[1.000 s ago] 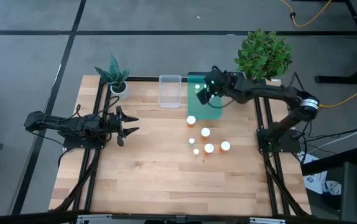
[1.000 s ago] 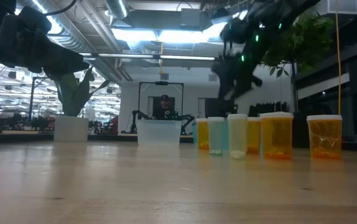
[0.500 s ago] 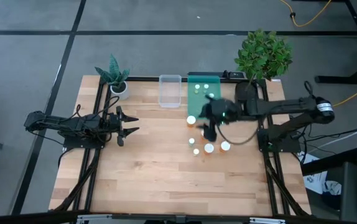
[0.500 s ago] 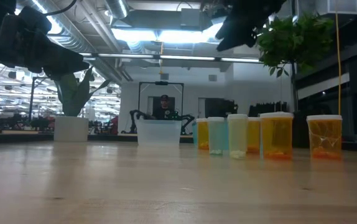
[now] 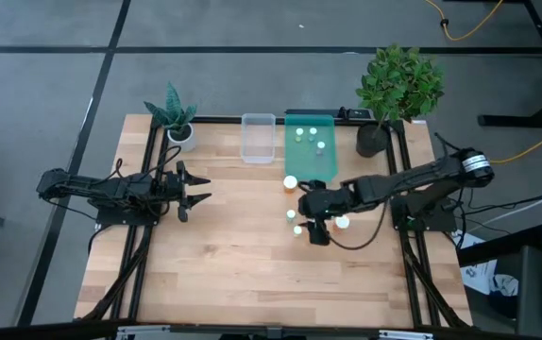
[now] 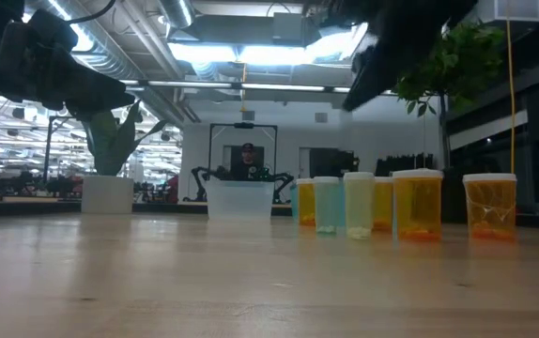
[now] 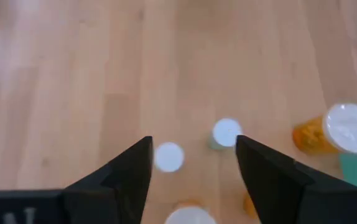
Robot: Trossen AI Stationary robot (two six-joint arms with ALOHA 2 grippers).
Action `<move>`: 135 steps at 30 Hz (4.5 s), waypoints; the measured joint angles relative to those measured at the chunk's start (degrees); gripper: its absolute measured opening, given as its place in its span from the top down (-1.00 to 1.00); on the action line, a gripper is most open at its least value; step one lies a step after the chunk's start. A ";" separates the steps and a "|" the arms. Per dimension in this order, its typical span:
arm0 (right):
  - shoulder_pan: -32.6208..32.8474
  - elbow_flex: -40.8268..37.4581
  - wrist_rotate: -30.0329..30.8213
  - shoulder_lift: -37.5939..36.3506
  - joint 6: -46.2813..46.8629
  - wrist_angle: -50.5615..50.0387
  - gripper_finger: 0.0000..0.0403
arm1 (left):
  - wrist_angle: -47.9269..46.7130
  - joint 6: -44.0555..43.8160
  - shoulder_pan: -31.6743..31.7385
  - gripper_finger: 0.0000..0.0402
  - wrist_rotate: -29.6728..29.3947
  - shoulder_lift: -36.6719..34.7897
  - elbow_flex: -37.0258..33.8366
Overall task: Pick and place medicine bottles into bin by pill shape (circle, oval)
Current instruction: Put the blue tablet bottle into the blue bin
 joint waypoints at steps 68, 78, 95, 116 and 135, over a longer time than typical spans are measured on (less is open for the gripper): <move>-6.31 -0.02 -1.58 14.75 -11.18 8.13 0.03 | 0.01 0.00 0.02 0.03 0.00 0.00 0.00; -6.31 1.17 -1.59 14.74 -9.12 6.29 0.45 | 0.00 0.01 0.01 0.03 0.00 0.01 0.00; -14.85 22.86 13.48 7.49 -18.98 -14.19 0.43 | 0.00 0.02 0.02 0.03 0.00 0.01 0.00; -36.62 -2.62 -2.06 8.45 -15.77 12.12 0.43 | 0.00 0.02 0.00 0.03 0.00 0.01 0.00; -36.93 -6.29 1.73 8.75 -16.12 13.30 0.27 | 0.00 0.01 0.02 0.03 0.00 0.00 0.00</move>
